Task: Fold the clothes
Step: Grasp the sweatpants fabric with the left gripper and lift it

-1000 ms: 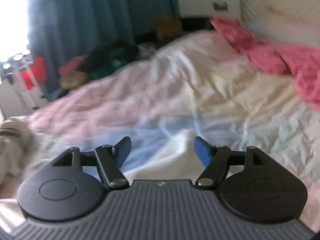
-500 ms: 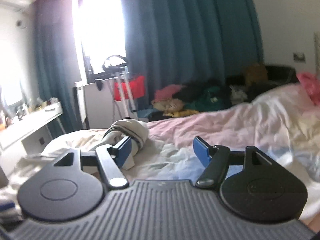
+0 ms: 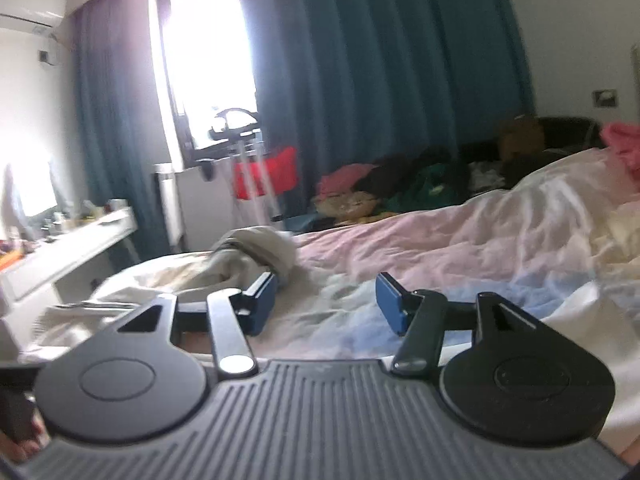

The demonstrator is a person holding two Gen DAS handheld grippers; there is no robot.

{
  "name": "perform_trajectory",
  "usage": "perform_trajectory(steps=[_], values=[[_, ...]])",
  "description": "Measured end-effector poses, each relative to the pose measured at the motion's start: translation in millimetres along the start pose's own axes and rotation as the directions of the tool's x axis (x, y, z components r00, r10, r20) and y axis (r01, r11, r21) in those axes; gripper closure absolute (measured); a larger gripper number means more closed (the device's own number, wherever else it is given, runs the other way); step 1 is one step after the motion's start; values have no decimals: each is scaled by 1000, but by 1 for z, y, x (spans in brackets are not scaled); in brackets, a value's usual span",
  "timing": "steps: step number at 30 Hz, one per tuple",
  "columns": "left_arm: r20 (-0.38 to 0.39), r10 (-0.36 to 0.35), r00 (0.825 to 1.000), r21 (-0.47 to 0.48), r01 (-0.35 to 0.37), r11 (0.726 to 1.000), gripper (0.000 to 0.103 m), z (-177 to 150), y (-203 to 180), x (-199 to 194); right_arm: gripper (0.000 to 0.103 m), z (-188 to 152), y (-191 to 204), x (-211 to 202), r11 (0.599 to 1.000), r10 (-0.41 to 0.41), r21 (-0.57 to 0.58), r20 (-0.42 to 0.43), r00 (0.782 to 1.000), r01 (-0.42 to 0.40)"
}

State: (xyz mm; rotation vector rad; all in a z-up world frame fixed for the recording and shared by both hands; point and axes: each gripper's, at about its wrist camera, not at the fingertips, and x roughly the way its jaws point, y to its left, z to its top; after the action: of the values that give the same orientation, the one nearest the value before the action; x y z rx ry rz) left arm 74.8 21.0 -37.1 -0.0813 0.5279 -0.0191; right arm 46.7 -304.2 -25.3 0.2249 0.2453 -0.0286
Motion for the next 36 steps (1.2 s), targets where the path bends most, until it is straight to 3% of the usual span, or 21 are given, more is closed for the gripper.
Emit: perform_trajectory(steps=[3, 7, 15, 18, 21, 23, 25, 27, 28, 30, 31, 32, 33, 35, 36], values=[[-4, -5, 1000, 7, 5, 1000, 11, 12, -17, 29, 61, -1, 1, 6, 998, -28, -48, -24, 999, 27], [-37, -23, 999, 2, 23, 1000, 10, 22, -47, 76, 69, -5, 5, 16, 995, -67, -81, -39, 997, 63], [-83, -32, 996, 7, 33, 999, 10, 40, -116, 185, 69, -13, -8, 31, 993, -115, 9, -51, 992, 116], [-78, -41, 996, 62, 46, 997, 3, 48, -142, 223, 75, -15, -19, 45, 987, -134, 85, -73, 988, 140], [-94, 39, 995, 111, -28, 993, 1, 55, -164, 263, 75, -21, -23, 60, 983, -149, 102, -76, 986, 156], [-96, 145, 985, 133, -132, 982, 0, 58, -173, 285, 75, -29, -27, 73, 981, -151, 106, -106, 983, 162], [-86, 274, 958, 159, -258, 953, 1, 59, -180, 304, 75, -37, -31, 86, 979, -152, 114, -141, 978, 168], [-74, 390, 918, 187, -372, 909, 0, 61, -188, 323, 75, -44, -35, 97, 976, -150, 130, -173, 973, 173], [-70, 411, 909, 208, -390, 897, 1, 60, -191, 330, 75, -45, -38, 100, 975, -148, 140, -184, 972, 175], [-63, 423, 904, 199, -404, 893, 9, 59, -189, 340, 77, -47, -40, 102, 974, -143, 150, -187, 972, 172], [-65, 405, 912, 184, -388, 903, 36, 61, -186, 342, 77, -47, -41, 103, 973, -141, 153, -187, 972, 171], [-71, 377, 923, 192, -358, 914, 73, 63, -187, 342, 78, -48, -41, 103, 974, -144, 149, -182, 973, 172], [-78, 349, 934, 201, -329, 923, 80, 66, -187, 342, 78, -48, -41, 103, 974, -147, 146, -177, 973, 173], [-74, 290, 954, 218, -268, 939, 84, 74, -189, 333, 78, -48, -41, 103, 972, -146, 157, -183, 972, 176], [-73, 226, 971, 201, -207, 957, 84, 82, -190, 322, 78, -48, -42, 102, 971, -143, 163, -186, 972, 174]])
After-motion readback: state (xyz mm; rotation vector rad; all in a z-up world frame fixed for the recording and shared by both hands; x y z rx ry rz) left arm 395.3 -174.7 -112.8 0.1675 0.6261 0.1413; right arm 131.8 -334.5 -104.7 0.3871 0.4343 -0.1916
